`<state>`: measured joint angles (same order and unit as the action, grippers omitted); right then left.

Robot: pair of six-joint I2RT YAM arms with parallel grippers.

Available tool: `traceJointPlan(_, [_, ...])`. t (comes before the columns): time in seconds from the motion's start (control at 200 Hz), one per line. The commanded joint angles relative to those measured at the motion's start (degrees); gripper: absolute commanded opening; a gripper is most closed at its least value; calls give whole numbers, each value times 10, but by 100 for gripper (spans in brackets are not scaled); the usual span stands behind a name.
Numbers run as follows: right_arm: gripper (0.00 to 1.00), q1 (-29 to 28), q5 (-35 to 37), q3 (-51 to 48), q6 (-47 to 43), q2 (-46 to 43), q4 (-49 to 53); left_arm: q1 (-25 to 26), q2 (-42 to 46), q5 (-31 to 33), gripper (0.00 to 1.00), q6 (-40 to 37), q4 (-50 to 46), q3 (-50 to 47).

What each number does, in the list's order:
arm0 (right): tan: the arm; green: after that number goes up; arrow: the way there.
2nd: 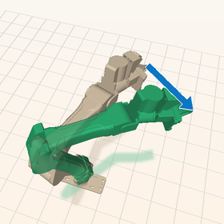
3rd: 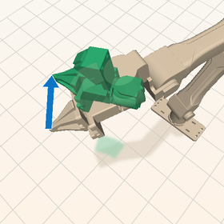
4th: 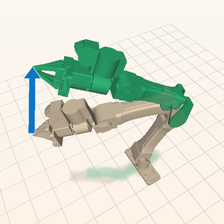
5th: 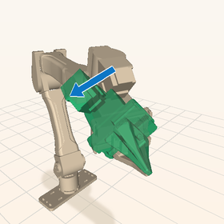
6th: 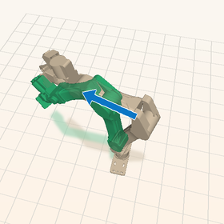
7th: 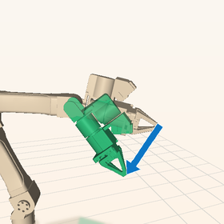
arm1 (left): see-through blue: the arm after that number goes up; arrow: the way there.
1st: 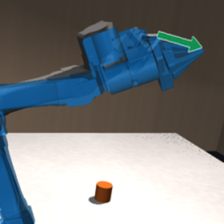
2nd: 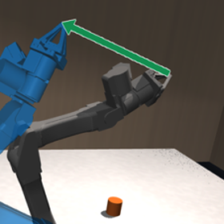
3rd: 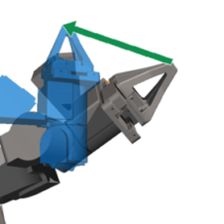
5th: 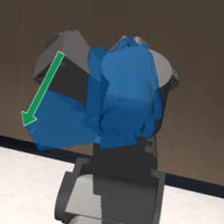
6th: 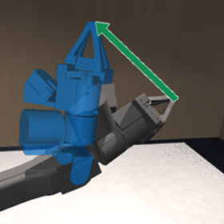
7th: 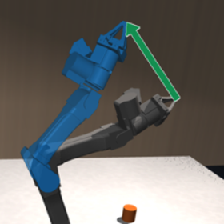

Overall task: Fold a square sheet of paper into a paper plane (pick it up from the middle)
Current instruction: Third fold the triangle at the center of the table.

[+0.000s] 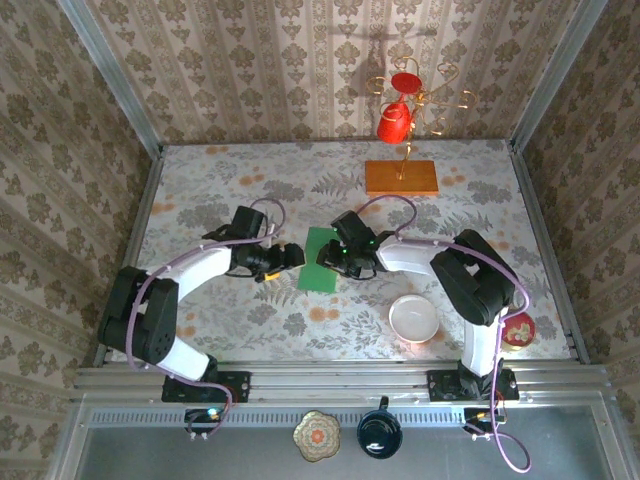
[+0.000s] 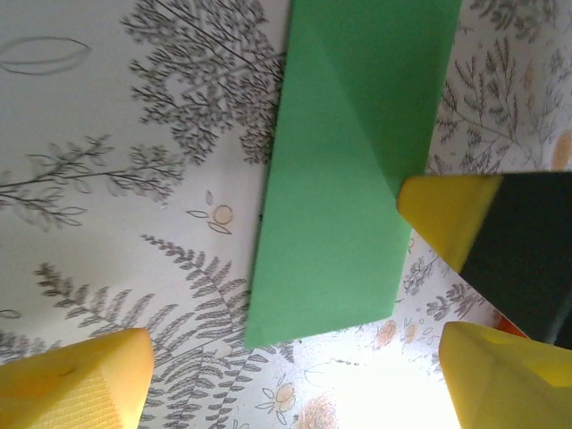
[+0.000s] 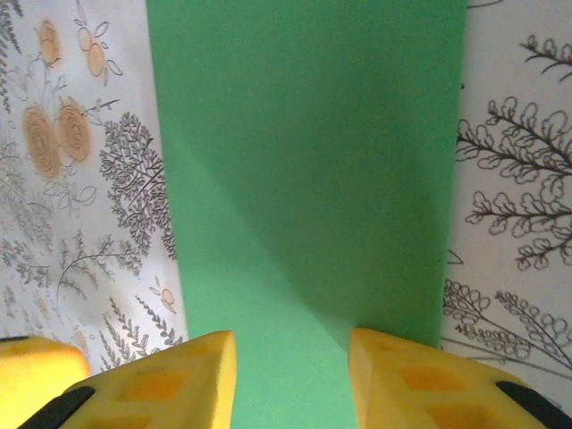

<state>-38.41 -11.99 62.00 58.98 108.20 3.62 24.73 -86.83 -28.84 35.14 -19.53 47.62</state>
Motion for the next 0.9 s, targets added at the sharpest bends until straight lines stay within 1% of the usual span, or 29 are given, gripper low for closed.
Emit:
traceJointPlan(0.0, [40, 4, 7, 18, 9, 13, 13, 8, -7, -13, 82, -4, -14, 19])
traceJointPlan(0.09, [40, 4, 10, 20, 5, 19, 24, 9, -8, -11, 81, 2, -13, 17])
traceJointPlan(0.175, [40, 4, 10, 17, 2, 28, 31, 10, -14, -11, 76, 11, -12, 14])
traceJointPlan(0.38, [39, 5, -3, -1, 6, 43, 26, 10, -35, -23, 56, 33, -4, 9])
traceJointPlan(0.415, [39, 6, -3, -4, 6, 41, 24, 26, -38, -25, 54, 33, -4, 10])
traceJointPlan(0.58, [37, 11, -7, -12, 6, 38, 17, 31, -50, -24, 44, 30, -9, 15])
traceJointPlan(0.7, [37, 13, -9, -12, 7, 38, 16, 33, -61, 3, 41, 10, -41, 30])
traceJointPlan(0.895, [37, 14, -12, -14, 7, 39, 13, 34, -77, 7, 41, 2, -44, 35])
